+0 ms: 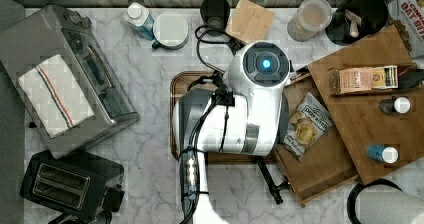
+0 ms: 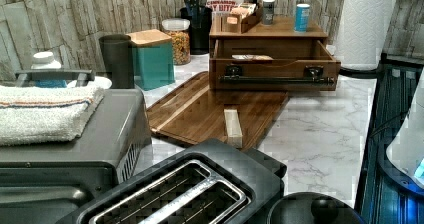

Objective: Close the drawer.

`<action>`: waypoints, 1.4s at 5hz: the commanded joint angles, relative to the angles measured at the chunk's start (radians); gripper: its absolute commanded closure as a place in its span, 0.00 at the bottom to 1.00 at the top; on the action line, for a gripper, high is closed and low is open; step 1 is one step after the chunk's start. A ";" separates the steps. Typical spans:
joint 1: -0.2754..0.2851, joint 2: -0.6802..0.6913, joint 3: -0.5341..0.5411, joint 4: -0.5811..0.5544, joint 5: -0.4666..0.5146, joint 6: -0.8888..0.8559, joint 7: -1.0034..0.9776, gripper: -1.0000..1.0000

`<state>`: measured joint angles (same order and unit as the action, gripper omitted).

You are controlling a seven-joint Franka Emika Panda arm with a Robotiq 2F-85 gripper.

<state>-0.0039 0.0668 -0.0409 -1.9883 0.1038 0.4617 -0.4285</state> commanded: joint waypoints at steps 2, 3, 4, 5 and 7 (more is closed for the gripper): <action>0.046 -0.243 0.034 -0.464 -0.011 0.300 -0.563 1.00; 0.040 -0.277 0.022 -0.576 -0.052 0.376 -0.671 1.00; 0.028 -0.308 0.013 -0.669 -0.062 0.403 -0.734 1.00; 0.039 -0.365 0.031 -0.785 -0.077 0.469 -0.726 1.00; 0.001 -0.397 -0.005 -0.877 -0.181 0.525 -0.837 1.00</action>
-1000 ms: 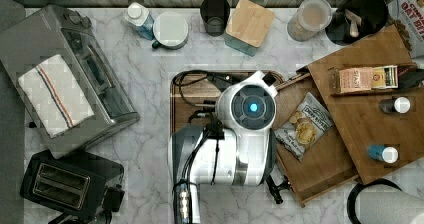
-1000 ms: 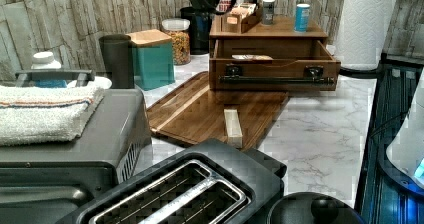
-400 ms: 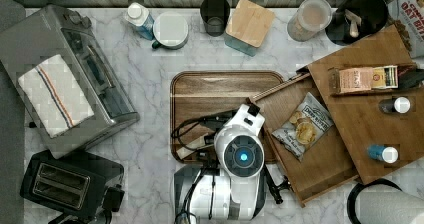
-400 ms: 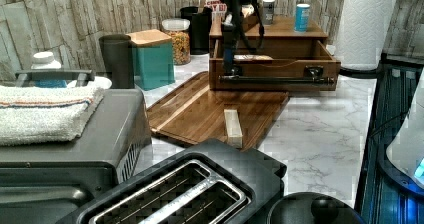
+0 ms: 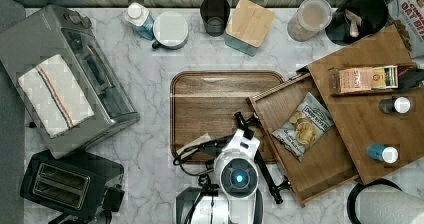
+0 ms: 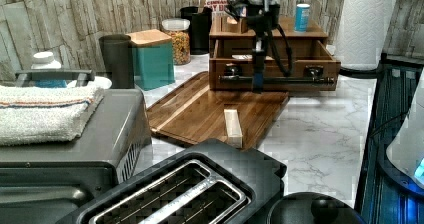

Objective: Close the drawer.

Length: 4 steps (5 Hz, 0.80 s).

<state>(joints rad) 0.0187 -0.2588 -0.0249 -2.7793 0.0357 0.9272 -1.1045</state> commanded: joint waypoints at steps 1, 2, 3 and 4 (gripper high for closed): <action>-0.052 -0.062 -0.043 -0.105 -0.179 0.118 -0.226 1.00; -0.068 -0.046 -0.059 -0.086 -0.206 0.125 -0.237 1.00; -0.063 0.018 -0.097 -0.016 -0.184 0.061 -0.260 1.00; -0.051 0.085 -0.122 0.027 -0.092 0.003 -0.314 1.00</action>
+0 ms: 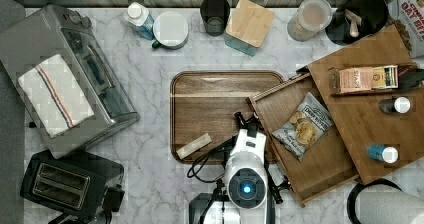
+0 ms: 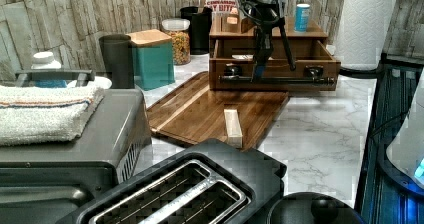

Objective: Close the drawer.

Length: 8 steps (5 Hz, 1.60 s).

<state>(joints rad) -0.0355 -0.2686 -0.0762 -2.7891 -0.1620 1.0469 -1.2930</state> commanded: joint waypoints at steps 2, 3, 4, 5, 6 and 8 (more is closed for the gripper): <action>0.049 0.142 -0.085 0.040 0.216 -0.096 -0.100 1.00; 0.021 0.126 -0.062 0.056 0.150 -0.105 -0.057 1.00; -0.004 0.104 -0.091 0.121 0.151 -0.206 -0.129 1.00; -0.020 0.081 -0.115 0.163 0.145 -0.245 -0.196 1.00; -0.021 0.103 -0.156 0.184 0.197 -0.183 -0.306 1.00; 0.003 0.214 -0.202 0.288 0.290 -0.128 -0.430 1.00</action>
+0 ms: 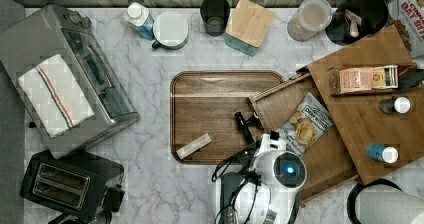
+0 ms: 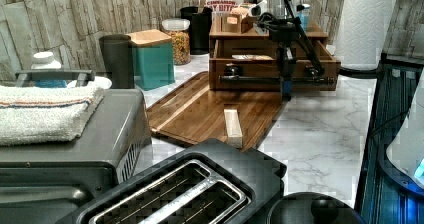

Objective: Close the drawer.

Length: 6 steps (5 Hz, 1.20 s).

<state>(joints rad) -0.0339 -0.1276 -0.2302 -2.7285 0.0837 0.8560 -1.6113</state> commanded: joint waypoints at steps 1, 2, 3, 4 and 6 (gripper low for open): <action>-0.001 0.081 -0.062 0.266 0.039 0.111 -0.130 1.00; -0.014 0.120 -0.086 0.296 0.007 0.244 -0.159 1.00; -0.055 0.194 -0.116 0.481 -0.052 0.124 -0.206 1.00; -0.105 0.300 -0.135 0.674 -0.067 -0.017 -0.312 1.00; -0.201 0.456 -0.148 0.889 0.071 -0.044 -0.518 1.00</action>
<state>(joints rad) -0.1458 0.3550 -0.2781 -2.0918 0.1073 0.7334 -2.0293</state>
